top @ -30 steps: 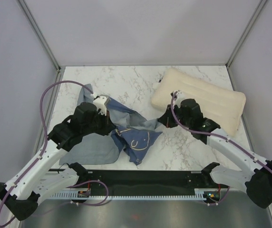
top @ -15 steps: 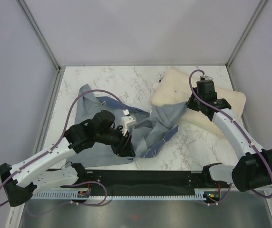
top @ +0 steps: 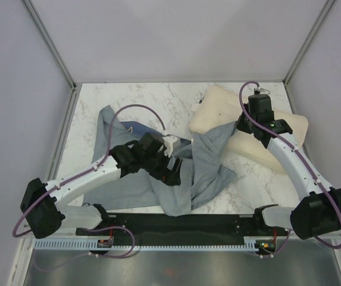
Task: Put the pillow into the pillowcase
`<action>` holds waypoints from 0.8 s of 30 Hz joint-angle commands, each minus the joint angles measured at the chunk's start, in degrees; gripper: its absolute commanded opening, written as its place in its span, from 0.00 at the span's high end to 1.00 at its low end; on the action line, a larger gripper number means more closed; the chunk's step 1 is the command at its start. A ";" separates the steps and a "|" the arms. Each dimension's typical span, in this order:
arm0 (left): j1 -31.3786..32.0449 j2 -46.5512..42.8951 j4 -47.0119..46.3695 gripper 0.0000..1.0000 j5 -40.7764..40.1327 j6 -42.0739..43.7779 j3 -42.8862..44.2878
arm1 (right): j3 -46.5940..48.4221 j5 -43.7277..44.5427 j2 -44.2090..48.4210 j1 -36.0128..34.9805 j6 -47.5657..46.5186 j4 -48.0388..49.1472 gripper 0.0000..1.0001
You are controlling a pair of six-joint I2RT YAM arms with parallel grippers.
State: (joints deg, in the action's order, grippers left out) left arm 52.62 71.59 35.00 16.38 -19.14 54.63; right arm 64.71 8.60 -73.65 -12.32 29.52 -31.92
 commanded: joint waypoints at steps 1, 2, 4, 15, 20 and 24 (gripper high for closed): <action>-9.71 -1.89 -1.68 0.00 -9.00 -7.40 2.59 | 1.74 2.56 3.16 0.45 -1.57 0.46 1.00; -13.73 -1.72 -2.04 0.00 -10.74 -8.10 3.02 | 1.56 2.21 3.59 0.36 -1.74 0.37 1.00; -17.01 -0.93 -3.09 0.00 -12.59 -9.42 3.64 | 0.78 0.73 4.56 0.36 -1.83 0.46 1.00; -28.01 12.24 -19.86 0.08 -21.57 -23.13 2.50 | -0.46 -5.52 6.41 0.45 -2.01 1.07 1.00; -31.52 17.26 -25.68 0.14 -21.13 -25.78 2.85 | -0.81 -6.05 7.29 0.45 -1.66 1.77 1.00; -33.81 23.14 -25.86 0.15 -21.48 -25.78 5.92 | -1.07 -7.45 7.47 0.36 -1.39 2.13 1.00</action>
State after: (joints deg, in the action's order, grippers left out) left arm 20.45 91.55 14.00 -2.92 -41.65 57.58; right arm 64.10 2.61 -67.53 -12.14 28.25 -31.73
